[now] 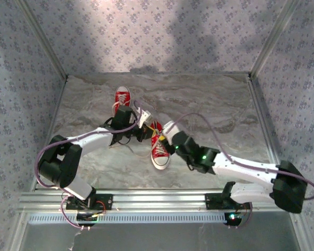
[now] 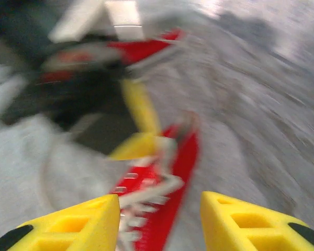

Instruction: Tie the shoes

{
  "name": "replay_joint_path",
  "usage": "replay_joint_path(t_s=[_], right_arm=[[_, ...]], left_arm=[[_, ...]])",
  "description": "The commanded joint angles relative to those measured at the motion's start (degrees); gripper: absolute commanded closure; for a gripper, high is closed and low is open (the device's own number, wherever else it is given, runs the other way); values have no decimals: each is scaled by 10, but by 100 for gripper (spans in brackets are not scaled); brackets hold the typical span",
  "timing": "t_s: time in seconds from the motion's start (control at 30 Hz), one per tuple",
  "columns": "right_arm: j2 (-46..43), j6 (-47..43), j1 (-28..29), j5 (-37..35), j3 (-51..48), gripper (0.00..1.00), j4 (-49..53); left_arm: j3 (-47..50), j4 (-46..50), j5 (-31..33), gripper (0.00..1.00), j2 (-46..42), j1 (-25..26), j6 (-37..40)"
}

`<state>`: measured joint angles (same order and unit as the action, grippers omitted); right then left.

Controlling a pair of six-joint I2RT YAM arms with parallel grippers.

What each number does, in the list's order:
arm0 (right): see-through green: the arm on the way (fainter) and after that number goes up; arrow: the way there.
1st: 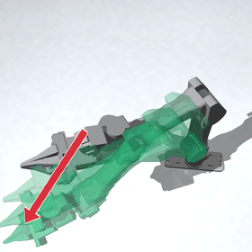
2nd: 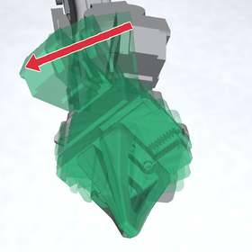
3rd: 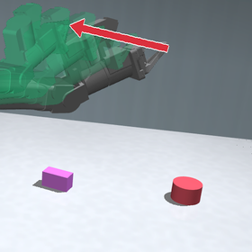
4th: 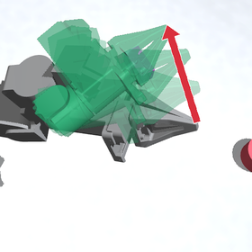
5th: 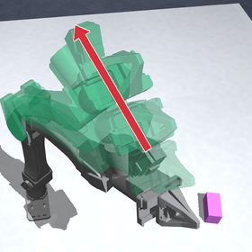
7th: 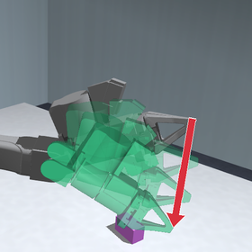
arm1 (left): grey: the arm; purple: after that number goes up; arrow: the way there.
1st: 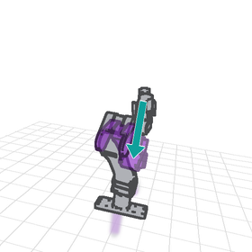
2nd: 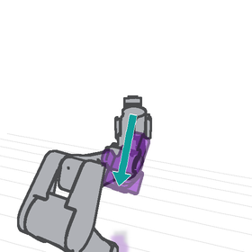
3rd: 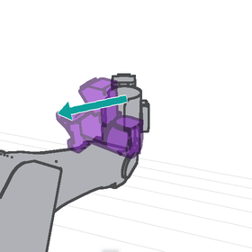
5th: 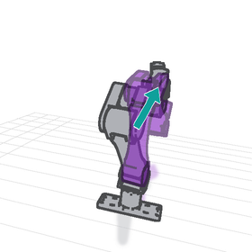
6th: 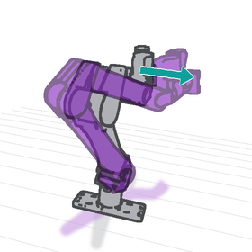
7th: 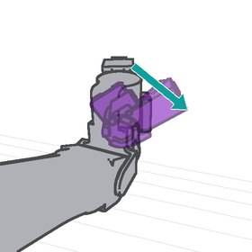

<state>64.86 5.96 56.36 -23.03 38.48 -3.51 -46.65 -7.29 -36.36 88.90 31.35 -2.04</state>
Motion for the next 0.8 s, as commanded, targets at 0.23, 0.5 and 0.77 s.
replay_joint_path(t_s=[0.23, 0.5, 0.77], right_arm=[[97, 162, -229, 203, 215, 30, 210], [322, 43, -230, 431, 450, 34, 299], [540, -35, -179, 503, 707, 43, 443]], left_arm=[[-40, 123, 113, 100, 1, 95, 250], [-63, 171, 215, 100, 36, 148, 339], [-46, 163, 288, 100, 42, 187, 394]])
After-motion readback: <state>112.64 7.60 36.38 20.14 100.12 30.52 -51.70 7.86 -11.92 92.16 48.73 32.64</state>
